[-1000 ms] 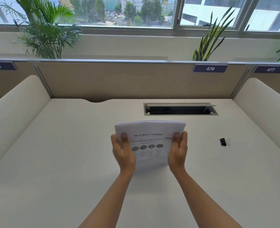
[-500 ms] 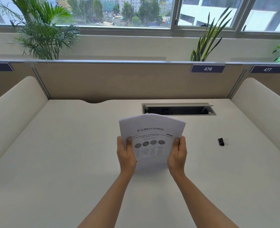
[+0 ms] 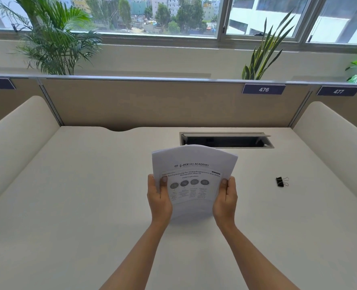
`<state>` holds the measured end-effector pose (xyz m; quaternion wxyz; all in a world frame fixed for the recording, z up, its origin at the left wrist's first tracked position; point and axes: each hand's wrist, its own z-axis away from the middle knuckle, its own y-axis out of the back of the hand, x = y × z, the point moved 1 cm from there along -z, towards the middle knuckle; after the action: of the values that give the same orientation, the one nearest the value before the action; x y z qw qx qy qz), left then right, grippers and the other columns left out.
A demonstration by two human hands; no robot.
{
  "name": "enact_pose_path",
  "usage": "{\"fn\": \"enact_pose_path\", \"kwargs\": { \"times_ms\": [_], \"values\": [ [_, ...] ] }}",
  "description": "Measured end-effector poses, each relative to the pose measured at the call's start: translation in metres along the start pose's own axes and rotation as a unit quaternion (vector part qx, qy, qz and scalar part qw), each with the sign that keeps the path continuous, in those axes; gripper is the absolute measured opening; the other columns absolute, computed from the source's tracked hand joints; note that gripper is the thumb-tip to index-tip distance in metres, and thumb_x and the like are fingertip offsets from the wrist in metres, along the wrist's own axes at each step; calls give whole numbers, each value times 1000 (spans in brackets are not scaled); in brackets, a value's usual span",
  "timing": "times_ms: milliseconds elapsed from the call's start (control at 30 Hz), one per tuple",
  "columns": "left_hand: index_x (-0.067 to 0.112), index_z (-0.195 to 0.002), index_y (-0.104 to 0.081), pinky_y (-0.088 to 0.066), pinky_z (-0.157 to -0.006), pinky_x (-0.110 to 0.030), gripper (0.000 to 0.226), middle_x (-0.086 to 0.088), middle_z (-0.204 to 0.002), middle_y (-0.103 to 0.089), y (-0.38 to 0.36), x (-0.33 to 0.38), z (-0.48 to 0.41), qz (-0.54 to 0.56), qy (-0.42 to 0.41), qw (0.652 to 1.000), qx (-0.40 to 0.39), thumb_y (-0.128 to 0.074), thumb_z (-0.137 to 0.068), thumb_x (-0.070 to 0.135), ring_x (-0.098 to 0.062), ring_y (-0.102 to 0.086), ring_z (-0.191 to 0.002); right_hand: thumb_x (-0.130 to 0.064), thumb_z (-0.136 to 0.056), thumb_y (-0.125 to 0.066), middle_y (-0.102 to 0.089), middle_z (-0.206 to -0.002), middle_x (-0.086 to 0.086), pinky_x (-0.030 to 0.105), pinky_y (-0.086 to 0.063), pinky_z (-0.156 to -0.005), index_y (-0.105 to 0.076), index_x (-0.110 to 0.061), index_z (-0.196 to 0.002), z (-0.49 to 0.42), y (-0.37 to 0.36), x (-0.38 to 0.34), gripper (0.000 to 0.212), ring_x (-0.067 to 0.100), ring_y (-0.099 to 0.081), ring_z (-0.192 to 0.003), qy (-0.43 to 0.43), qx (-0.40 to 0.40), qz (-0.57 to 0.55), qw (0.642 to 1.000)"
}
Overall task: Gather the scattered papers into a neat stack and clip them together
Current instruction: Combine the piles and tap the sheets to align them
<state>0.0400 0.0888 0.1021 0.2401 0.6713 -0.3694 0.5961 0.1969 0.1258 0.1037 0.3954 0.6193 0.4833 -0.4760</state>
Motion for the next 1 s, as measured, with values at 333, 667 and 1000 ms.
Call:
{"fn": "enact_pose_path", "kwargs": {
  "times_ms": [333,667,1000],
  "values": [
    [23,-89,-41,-60,-63,-39,12,17,-86,-64,0,-11,-1,-14,-6,999,-32,-44,-100,23,-6,-65,-78,-21,-104,-30,-57,-73,-15,12,-42,-55,-45,-8,-87,0,5,10,26,0,-49,-63,-21,5,-3,1000],
    [20,-86,-38,-55,-59,-47,15,13,-82,-61,-1,-17,6,-8,4,1000,-21,-42,-101,22,-11,-61,-74,-20,-104,-30,-58,-71,-17,10,-42,-53,-44,-13,-85,1,9,13,25,-4,-50,-60,-35,9,19,999],
    [33,-77,-36,-52,-51,-27,22,18,-76,-59,4,-24,7,-47,-30,998,-14,-45,-96,27,0,-56,-65,-14,-103,-29,-58,-71,-18,12,-43,-54,-44,-15,-84,6,12,21,24,-2,-51,-61,-39,-3,30,999]
  ]
}}
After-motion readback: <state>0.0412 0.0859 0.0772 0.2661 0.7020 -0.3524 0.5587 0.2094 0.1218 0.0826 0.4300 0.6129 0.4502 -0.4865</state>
